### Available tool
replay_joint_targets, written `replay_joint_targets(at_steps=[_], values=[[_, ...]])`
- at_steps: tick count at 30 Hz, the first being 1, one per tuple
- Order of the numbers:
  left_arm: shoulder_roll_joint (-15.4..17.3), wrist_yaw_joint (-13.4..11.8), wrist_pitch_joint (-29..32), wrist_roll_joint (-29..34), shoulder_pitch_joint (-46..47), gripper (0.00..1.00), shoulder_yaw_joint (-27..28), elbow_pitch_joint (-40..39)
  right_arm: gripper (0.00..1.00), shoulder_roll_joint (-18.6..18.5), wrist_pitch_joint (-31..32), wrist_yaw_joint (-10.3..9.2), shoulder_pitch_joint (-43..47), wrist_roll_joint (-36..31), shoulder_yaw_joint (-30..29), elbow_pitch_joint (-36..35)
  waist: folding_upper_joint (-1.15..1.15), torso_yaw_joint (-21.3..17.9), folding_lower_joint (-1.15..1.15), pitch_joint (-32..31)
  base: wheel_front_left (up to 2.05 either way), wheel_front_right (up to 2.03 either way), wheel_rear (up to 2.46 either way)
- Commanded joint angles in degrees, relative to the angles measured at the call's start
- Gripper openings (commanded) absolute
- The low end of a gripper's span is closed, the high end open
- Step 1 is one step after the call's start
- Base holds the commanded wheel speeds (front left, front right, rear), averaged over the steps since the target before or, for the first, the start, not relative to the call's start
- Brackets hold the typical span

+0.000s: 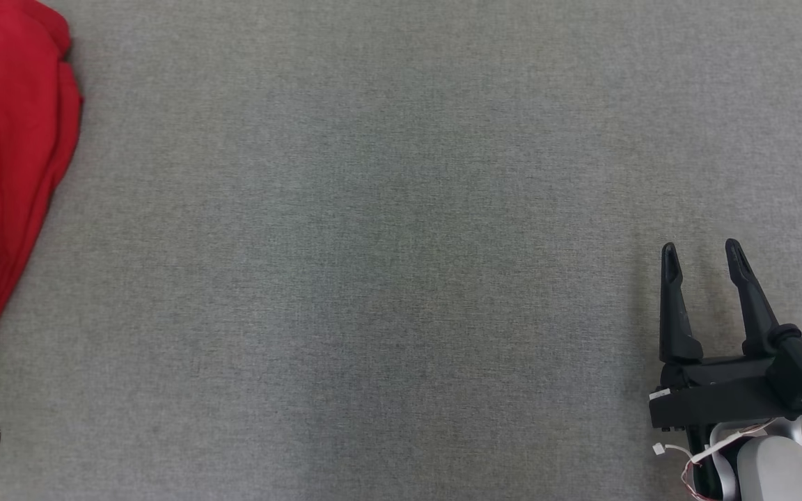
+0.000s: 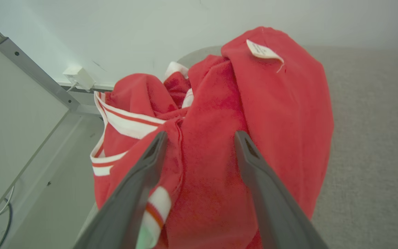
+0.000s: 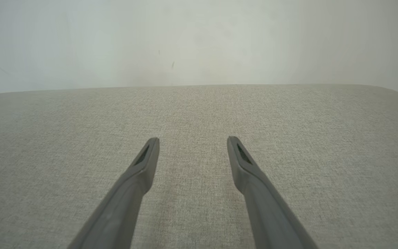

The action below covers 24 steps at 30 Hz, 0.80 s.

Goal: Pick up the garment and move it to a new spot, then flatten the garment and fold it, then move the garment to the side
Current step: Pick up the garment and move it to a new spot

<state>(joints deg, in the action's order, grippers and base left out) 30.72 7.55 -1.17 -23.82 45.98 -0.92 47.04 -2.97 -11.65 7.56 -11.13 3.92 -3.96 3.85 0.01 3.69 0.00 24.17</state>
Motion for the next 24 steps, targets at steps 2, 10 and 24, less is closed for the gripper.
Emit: replay_joint_targets(at_steps=[2, 10, 24], values=[[1.2, -0.2, 2.7, -2.2, -0.1, 1.00, -2.3, 3.0, 1.00, 0.0, -0.4, -0.14, -0.2, 0.0, 0.0, -0.1, -0.01, -0.9, 0.00, 0.3, 0.00, 0.00, 0.00], [2.0, -0.2, 7.4, -6.6, -0.8, 1.00, -7.0, 7.6, 1.00, 0.1, -0.3, -0.14, -0.2, -0.2, -0.3, -0.1, -0.01, -1.4, 0.00, 0.2, 0.00, 0.00, 0.00], [3.7, -1.2, -4.5, -6.5, 3.1, 0.00, -10.5, 10.5, 1.00, 0.1, -0.1, -0.14, 0.4, 0.6, 0.1, 0.8, -0.01, -0.3, 0.00, -3.1, 0.00, 0.00, 0.00]])
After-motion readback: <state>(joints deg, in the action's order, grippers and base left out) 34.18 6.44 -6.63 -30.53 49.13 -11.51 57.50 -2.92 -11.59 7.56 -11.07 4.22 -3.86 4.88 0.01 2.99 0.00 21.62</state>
